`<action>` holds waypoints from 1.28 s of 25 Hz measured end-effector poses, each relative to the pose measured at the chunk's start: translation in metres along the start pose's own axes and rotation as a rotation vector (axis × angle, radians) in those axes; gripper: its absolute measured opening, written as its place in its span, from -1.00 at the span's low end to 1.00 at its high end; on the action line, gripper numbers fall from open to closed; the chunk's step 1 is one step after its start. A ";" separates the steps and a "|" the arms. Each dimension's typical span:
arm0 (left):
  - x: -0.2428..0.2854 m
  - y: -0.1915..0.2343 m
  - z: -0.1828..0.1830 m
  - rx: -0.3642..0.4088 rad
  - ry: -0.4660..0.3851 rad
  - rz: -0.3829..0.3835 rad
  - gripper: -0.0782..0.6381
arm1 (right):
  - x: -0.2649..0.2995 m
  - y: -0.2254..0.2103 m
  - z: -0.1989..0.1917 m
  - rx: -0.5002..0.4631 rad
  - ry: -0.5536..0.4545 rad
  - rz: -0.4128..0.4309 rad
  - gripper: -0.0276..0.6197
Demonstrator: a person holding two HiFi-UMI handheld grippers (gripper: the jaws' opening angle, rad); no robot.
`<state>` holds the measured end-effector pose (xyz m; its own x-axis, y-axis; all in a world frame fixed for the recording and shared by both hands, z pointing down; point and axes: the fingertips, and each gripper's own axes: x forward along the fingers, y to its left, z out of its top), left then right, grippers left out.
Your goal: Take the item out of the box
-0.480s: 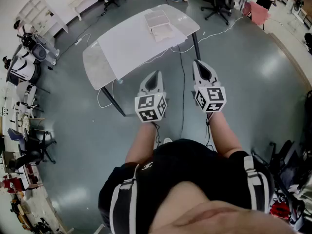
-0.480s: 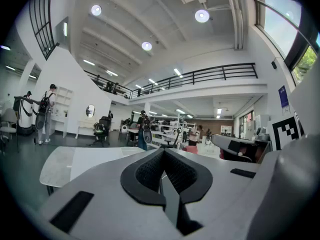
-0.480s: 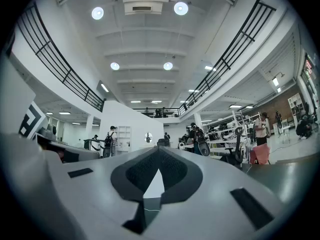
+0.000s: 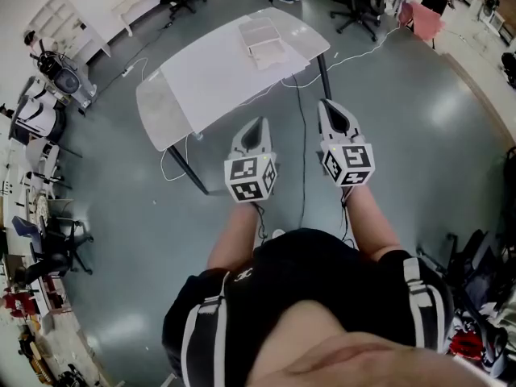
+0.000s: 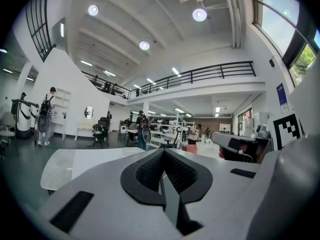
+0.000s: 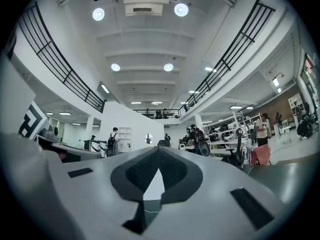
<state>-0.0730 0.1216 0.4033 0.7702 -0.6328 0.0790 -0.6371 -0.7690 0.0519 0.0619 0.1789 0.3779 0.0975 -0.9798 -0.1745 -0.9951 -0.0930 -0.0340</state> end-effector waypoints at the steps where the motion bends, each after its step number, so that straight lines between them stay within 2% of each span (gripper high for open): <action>1: 0.000 0.003 0.001 -0.001 -0.001 0.000 -0.74 | 0.002 0.002 0.000 -0.005 -0.001 0.000 -0.88; 18: -0.002 0.086 0.004 0.008 -0.018 -0.038 -0.74 | 0.058 0.062 -0.015 -0.015 -0.007 -0.048 -0.88; 24: 0.001 0.111 -0.004 0.001 -0.001 -0.042 -0.74 | 0.075 0.078 -0.024 -0.014 0.001 -0.050 -0.88; 32: 0.036 0.143 -0.007 -0.008 -0.004 -0.011 -0.74 | 0.123 0.061 -0.039 -0.006 0.003 -0.045 -0.88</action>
<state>-0.1360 -0.0105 0.4202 0.7772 -0.6248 0.0749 -0.6290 -0.7751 0.0606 0.0127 0.0463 0.3925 0.1423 -0.9751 -0.1698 -0.9898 -0.1381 -0.0360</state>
